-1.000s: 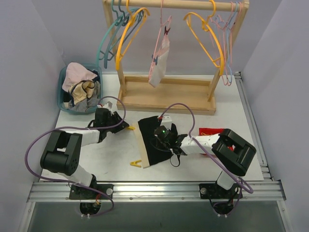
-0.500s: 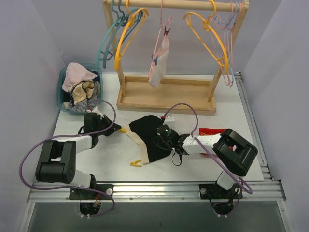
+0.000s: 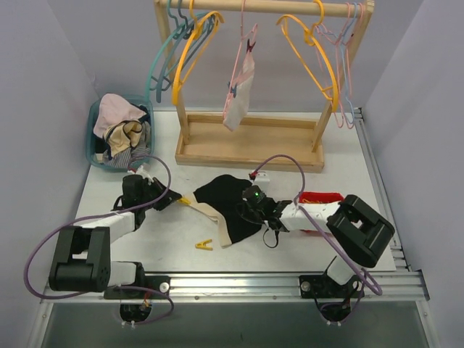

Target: Remove the underwear clipped to the hanger

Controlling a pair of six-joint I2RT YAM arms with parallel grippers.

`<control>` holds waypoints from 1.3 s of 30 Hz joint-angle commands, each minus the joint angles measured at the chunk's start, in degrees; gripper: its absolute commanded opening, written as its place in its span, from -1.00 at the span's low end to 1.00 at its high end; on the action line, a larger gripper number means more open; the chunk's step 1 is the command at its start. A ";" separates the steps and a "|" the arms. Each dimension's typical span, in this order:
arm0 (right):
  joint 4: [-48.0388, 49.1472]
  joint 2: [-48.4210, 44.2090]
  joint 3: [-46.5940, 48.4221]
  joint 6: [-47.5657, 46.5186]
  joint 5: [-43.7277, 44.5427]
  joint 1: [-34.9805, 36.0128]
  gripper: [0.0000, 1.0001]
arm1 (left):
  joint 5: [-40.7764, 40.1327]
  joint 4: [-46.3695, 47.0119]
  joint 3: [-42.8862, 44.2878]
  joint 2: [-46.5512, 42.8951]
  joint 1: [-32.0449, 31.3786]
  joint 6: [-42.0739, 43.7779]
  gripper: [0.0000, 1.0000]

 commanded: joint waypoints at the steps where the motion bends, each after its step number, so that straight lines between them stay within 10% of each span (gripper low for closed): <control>1: -11.25 -4.03 -1.88 -3.48 3.05 -0.41 -0.97 | 1.89 5.46 0.63 2.90 -2.68 -0.72 -0.94; 7: -15.28 -13.35 2.33 -8.67 2.86 2.30 0.12 | -2.41 3.62 4.58 1.59 -11.83 -3.45 -0.95; 10: -16.78 -16.17 4.35 -10.78 3.13 3.97 0.33 | -4.87 1.78 7.48 0.98 -15.79 -4.68 -0.95; 22: -11.17 -11.69 6.38 -17.81 4.00 13.56 0.46 | -8.91 -4.55 15.83 1.85 -22.91 -9.08 -0.94; 34: -12.47 -2.20 12.61 -11.14 31.16 17.79 0.46 | -10.32 -10.44 19.09 -0.16 -26.52 -9.34 -0.95; 39: -10.99 1.32 14.12 -13.58 29.68 15.50 0.08 | -10.41 -12.12 19.71 -1.05 -26.61 -8.55 -0.94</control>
